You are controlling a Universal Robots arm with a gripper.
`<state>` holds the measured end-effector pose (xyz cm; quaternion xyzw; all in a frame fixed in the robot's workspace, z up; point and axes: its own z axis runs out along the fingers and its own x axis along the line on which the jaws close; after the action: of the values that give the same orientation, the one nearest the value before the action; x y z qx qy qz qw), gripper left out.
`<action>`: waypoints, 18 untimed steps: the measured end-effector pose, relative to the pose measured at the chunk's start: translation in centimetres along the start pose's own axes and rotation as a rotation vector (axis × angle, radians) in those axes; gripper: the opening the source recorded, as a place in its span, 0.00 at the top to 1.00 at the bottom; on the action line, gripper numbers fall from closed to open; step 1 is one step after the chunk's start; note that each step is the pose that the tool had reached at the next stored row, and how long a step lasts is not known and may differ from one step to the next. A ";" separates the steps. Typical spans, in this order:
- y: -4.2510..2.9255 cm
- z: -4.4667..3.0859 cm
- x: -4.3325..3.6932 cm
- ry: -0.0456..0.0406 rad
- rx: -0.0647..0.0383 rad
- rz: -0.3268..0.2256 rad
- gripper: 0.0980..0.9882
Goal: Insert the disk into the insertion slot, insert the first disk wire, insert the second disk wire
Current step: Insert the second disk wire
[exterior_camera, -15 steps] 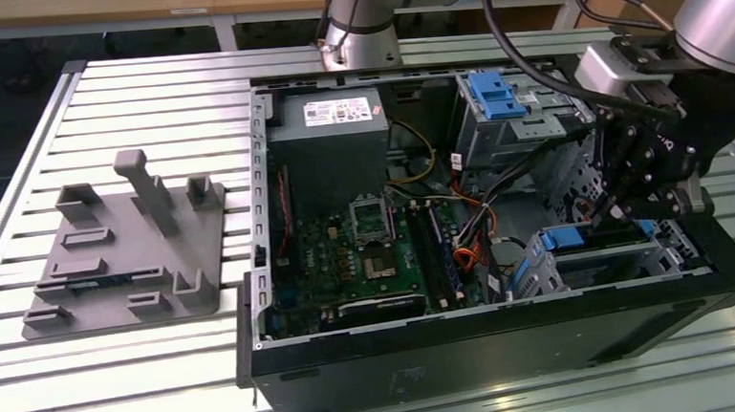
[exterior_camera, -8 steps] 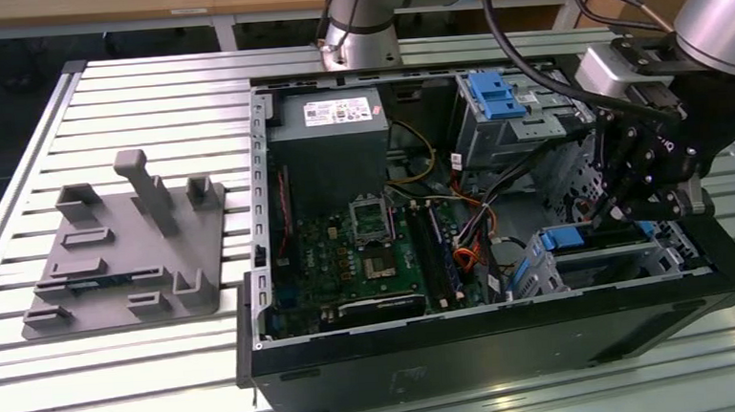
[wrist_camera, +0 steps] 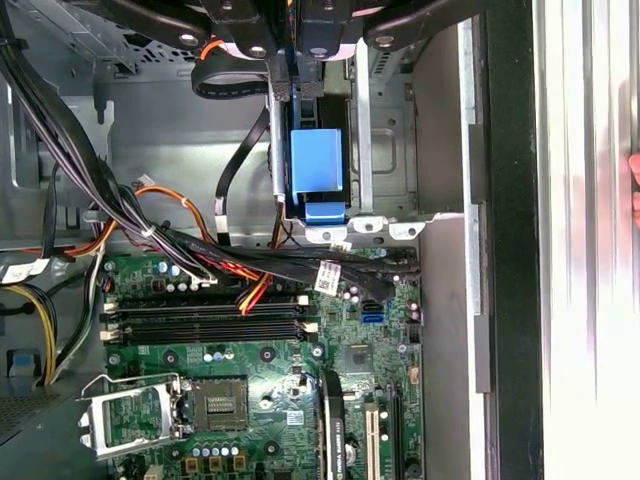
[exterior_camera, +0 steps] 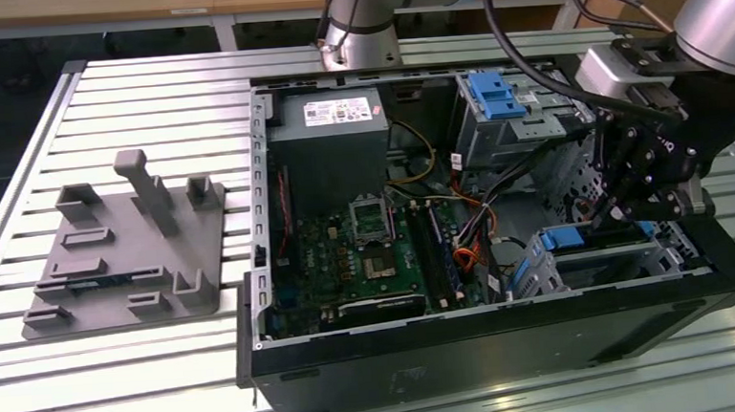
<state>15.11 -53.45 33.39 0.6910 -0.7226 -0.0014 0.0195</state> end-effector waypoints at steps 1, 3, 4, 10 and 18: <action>0.00 0.00 0.00 -0.0001 0.000 -0.002 0.95; 0.00 0.02 0.00 -0.0006 0.000 -0.008 0.95; 0.00 0.03 0.00 -0.0008 0.000 -0.010 0.95; 0.00 0.18 0.00 -0.0032 0.000 -0.024 0.95; -0.02 0.46 0.07 -0.0073 0.001 -0.038 0.95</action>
<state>15.11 -53.54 32.93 0.7047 -0.7093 -0.0041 0.0166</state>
